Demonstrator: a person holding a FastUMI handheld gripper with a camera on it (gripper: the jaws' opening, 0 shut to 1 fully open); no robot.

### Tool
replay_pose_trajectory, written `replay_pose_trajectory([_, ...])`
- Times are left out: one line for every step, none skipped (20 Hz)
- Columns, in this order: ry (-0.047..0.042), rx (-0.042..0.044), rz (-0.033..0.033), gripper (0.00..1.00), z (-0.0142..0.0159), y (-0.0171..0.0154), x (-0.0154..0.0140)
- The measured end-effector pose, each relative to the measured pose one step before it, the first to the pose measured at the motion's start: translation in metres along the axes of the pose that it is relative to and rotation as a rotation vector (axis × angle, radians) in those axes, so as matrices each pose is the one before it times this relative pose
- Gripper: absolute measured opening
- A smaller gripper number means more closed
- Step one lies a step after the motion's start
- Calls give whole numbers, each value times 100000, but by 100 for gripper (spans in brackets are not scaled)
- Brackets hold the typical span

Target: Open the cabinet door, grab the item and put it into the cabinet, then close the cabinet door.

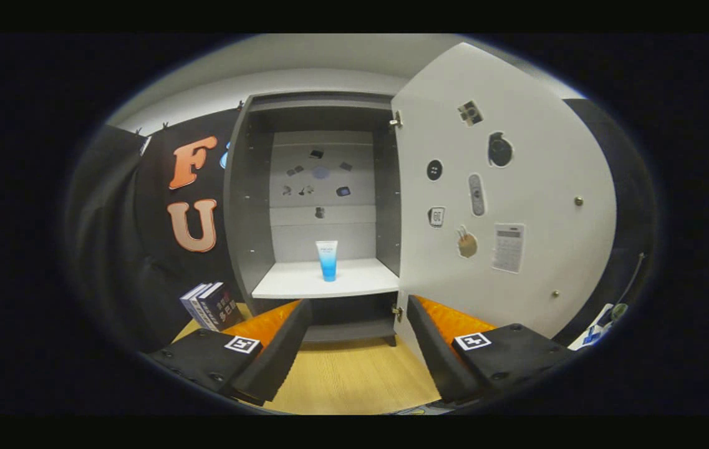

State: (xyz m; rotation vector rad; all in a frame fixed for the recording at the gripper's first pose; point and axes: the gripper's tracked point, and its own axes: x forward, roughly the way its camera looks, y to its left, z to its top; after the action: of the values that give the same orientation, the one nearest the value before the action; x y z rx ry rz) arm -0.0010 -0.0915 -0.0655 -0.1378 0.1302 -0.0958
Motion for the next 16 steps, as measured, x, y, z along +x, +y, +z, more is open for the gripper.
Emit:
replay_pose_trajectory([-719, 832, -1355, 98, 344, -1242, -761])
replay_pose_trajectory([-1092, 542, -1689, 98, 445, -1333, -671])
replay_pose_trajectory([-837, 345, -1485, 98, 418, -1155, -475])
replay_pose_trajectory([-759, 294, -1157, 98, 294, -1354, -723])
replay_pose_trajectory([-328, -25, -766, 98, 348, -1128, -652])
replay_pose_trajectory([-27, -169, -839, 98, 144, -1435, -738])
replay_pose_trajectory([149, -634, -812, 98, 338, -1185, -412])
replay_pose_trajectory([541, -591, -782, 98, 281, -1534, -655])
replay_pose_trajectory([673, 410, 1851, 97, 64, -940, -790])
replay_pose_trajectory([110, 1173, 3410, 97, 279, -170, -1060])
replay_pose_trajectory([192, 722, 2633, 95, 136, -391, -622])
replay_pose_trajectory([-323, -1089, -738, 94, 140, -1212, -574])
replay_pose_trajectory([-202, -1601, -722, 96, 83, -1217, -440])
replay_pose_trajectory([-275, -818, -464, 97, 117, -1111, -365])
replay_pose_trajectory([-5, 100, -302, 97, -75, -932, -160])
replay_pose_trajectory([575, 829, -5, 98, -241, -799, -142])
